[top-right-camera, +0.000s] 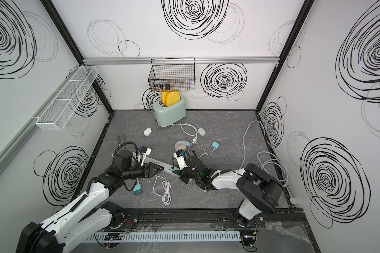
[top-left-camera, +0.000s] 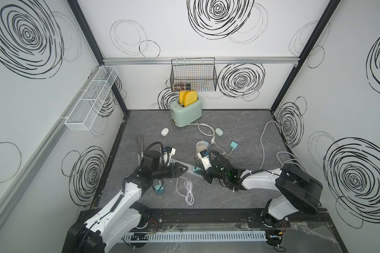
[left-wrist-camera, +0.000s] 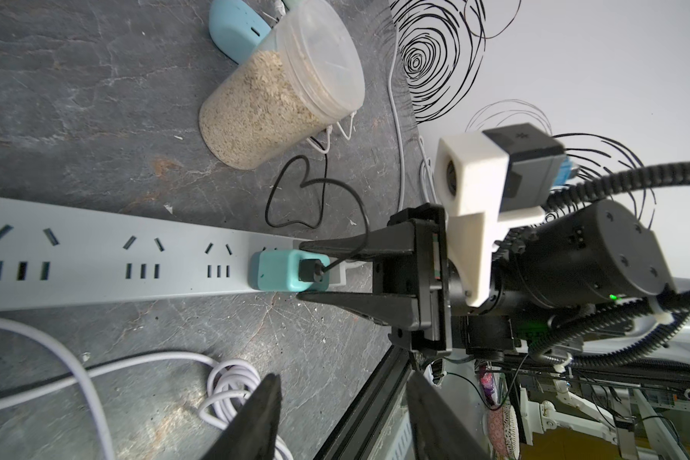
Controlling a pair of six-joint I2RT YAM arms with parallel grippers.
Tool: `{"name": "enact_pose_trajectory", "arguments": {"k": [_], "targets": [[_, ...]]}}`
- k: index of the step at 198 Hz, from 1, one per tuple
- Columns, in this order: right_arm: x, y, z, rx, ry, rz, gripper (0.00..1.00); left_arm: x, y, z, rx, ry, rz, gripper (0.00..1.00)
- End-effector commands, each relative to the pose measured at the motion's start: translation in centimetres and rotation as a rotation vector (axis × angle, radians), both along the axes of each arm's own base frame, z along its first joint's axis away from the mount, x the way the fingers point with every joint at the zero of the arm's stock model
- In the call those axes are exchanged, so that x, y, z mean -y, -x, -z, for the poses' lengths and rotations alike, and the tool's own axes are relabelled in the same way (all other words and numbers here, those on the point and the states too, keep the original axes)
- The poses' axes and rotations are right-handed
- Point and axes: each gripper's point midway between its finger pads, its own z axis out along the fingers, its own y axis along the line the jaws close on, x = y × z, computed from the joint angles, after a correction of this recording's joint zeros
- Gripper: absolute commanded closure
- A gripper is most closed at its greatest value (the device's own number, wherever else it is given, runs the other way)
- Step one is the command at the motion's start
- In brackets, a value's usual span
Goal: Charge the bluetooth headset
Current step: Adjust the plug at the socket.
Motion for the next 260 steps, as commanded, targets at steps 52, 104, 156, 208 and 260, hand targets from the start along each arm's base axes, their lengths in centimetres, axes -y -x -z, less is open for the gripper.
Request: {"name": "enact_pose_trajectory", "arguments": {"k": [52, 104, 156, 208, 260], "targets": [[4.2, 5.5, 9.0, -0.252, 0.27, -0.071, 1.0, -0.3, -1.2, -1.4, 0.052, -0.012, -0.024, 0.45], [4.5, 4.8, 8.6, -0.25, 0.259, -0.035, 1.0, -0.5, -1.3, -1.4, 0.05, -0.02, -0.026, 0.45], [2.1, 1.8, 4.8, -0.202, 0.248, -0.014, 0.74, -0.7, -1.7, -1.4, 0.051, -0.035, -0.036, 0.44], [-0.6, 0.3, -1.9, -0.116, 0.106, -0.018, 0.5, -0.8, -2.2, -1.3, 0.041, -0.058, -0.038, 0.44], [1.0, 0.7, -7.3, -0.092, -0.009, 0.042, 0.42, -1.9, -2.2, -1.7, -0.005, -0.133, -0.062, 0.43]]}}
